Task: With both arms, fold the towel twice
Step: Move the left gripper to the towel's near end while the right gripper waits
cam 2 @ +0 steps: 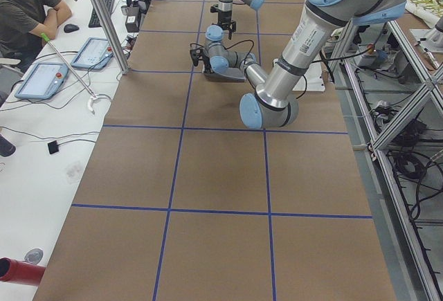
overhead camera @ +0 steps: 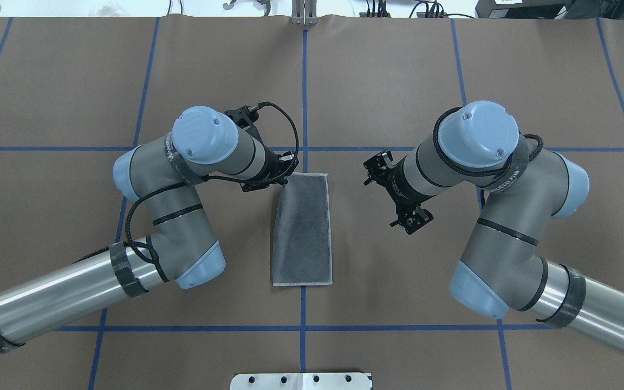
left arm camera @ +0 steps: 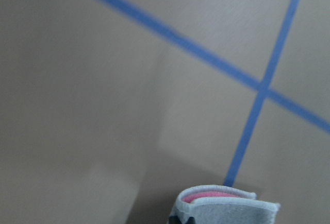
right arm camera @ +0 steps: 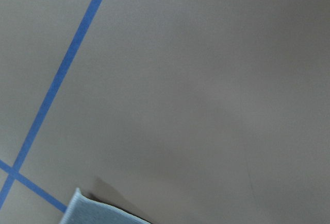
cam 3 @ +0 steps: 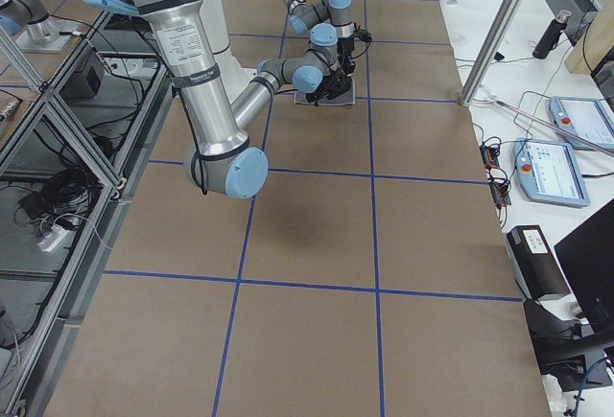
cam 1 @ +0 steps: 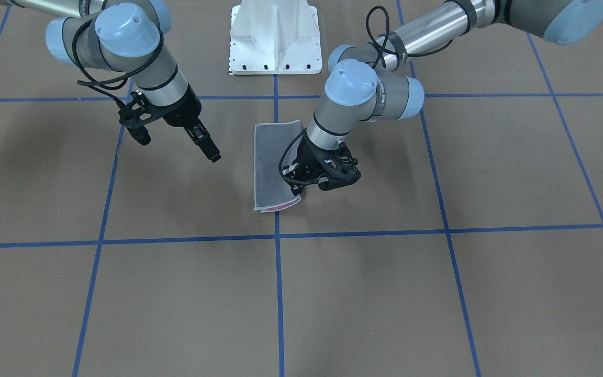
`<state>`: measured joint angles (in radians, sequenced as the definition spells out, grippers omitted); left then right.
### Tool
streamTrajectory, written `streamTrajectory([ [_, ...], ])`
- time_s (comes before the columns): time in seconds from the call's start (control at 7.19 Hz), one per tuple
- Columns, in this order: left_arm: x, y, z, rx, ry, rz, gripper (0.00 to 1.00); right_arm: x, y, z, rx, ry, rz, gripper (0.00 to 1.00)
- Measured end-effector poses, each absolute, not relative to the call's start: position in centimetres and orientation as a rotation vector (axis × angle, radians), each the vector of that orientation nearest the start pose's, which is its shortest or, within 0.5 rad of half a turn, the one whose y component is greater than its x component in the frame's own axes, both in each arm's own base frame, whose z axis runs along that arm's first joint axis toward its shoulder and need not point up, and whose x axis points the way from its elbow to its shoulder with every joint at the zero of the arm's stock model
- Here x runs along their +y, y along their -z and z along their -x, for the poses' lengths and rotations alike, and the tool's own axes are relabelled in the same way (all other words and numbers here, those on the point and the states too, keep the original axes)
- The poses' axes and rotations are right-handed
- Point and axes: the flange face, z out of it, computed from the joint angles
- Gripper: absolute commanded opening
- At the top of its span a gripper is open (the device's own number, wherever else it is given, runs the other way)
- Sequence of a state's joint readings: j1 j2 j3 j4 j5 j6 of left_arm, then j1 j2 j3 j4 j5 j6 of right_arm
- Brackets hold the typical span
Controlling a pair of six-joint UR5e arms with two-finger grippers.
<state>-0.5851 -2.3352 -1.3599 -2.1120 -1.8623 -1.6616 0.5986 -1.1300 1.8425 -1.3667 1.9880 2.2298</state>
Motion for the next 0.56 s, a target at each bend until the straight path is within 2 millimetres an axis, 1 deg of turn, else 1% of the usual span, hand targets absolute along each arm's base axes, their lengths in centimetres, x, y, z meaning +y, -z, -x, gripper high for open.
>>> streamTrajectory([
  [0.14,-52.5,-21.3,-57.3,1.133,0.457,-0.029,0.99,-42.2,-26.7,45.2,-0.928,-0.962,0.431,1.00],
  [0.28,-53.9,-20.9,-56.8,1.136,0.470,-0.039,0.98,-42.2,-26.7,45.2,-0.928,-0.962,0.431,1.00],
  [0.42,-54.6,-20.5,-56.2,1.142,0.470,-0.031,0.98,-42.3,-26.7,45.1,-0.929,-0.965,0.430,1.00],
  [0.56,-54.4,-20.6,-55.6,1.149,0.460,-0.001,0.99,-42.5,-26.7,44.9,-0.930,-0.968,0.427,1.00],
])
